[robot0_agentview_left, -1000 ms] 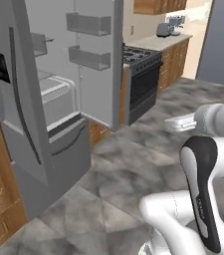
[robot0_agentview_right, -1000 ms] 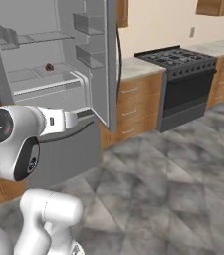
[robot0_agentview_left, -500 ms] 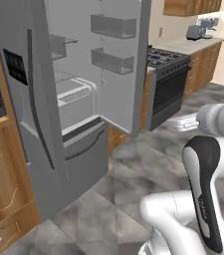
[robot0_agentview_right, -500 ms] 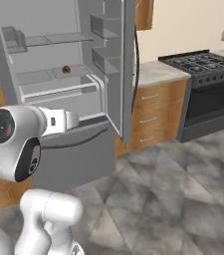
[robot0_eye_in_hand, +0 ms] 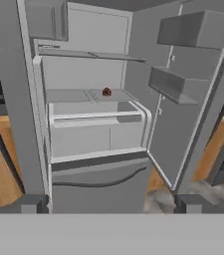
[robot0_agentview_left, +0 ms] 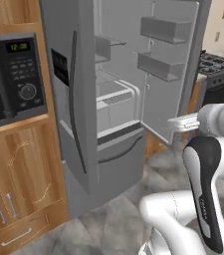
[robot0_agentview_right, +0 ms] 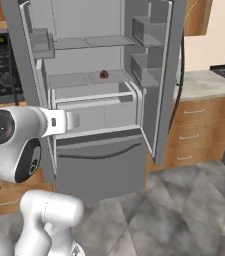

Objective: Take the cakes from the fridge and place them on the empty tray on the dining counter.

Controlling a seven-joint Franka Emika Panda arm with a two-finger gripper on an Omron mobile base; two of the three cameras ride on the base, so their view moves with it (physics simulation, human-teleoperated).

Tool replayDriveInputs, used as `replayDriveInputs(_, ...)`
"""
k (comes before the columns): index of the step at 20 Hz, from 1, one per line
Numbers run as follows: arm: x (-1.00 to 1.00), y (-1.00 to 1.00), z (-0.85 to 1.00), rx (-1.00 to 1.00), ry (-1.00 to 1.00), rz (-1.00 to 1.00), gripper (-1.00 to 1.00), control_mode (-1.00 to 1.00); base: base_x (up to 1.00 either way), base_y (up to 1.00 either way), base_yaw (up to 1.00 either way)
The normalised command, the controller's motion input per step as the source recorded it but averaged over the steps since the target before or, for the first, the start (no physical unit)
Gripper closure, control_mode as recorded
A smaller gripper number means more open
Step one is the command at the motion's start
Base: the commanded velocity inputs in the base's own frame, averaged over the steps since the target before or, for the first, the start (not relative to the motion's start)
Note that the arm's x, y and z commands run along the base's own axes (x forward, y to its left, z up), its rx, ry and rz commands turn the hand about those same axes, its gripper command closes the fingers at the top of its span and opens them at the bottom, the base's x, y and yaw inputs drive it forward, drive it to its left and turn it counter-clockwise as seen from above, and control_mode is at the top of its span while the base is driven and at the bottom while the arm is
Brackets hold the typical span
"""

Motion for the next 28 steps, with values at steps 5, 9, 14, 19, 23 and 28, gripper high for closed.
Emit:
replayDriveInputs(5,0.0,0.0,0.0,0.0,0.0,0.0,-1.0,1.0,0.4,-0.32,0.35)
replayDriveInputs(9,0.0,0.0,0.0,0.0,0.0,0.0,-1.0,1.0,0.12,-0.87,0.11)
replayDriveInputs(14,0.0,0.0,0.0,0.0,0.0,0.0,-1.0,1.0,0.24,-0.52,0.11)
replayDriveInputs(19,0.0,0.0,0.0,0.0,0.0,0.0,-1.0,1.0,0.37,-0.12,0.18)
replayDriveInputs(23,0.0,0.0,0.0,0.0,0.0,0.0,-1.0,1.0,0.51,-0.19,0.19)
replayDriveInputs(28,0.0,0.0,0.0,0.0,0.0,0.0,-1.0,1.0,0.59,-0.39,0.18)
